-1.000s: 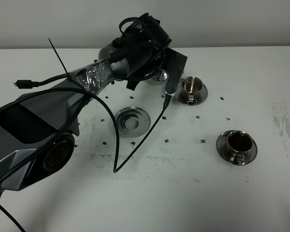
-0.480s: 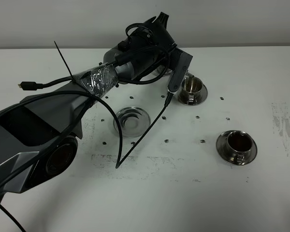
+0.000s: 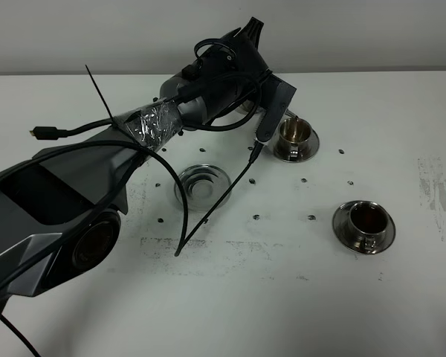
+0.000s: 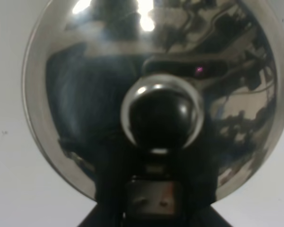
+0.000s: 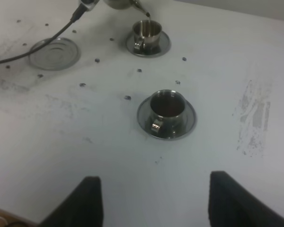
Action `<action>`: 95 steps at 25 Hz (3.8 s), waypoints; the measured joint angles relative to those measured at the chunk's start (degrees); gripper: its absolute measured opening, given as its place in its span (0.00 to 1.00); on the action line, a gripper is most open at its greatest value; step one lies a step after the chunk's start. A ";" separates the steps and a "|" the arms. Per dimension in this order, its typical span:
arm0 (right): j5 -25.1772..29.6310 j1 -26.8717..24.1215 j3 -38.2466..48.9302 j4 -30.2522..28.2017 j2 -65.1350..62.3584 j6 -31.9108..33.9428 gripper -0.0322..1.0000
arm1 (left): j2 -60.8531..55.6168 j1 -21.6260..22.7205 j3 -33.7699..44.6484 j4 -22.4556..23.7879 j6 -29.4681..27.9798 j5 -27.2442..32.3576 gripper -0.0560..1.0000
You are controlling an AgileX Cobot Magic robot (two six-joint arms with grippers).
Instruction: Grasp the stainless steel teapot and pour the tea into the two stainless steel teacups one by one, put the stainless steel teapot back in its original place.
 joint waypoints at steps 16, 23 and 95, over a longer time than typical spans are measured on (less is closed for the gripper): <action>0.00 0.00 0.00 -0.04 0.00 0.00 0.49 | 0.36 0.00 0.00 2.78 3.23 -3.44 0.22; 0.00 0.00 0.00 -0.04 0.00 0.00 0.49 | 0.43 0.00 0.00 2.78 6.10 -3.19 0.22; 0.00 0.00 0.00 -0.04 0.00 0.00 0.49 | 0.43 0.00 0.00 3.54 6.57 -4.48 0.22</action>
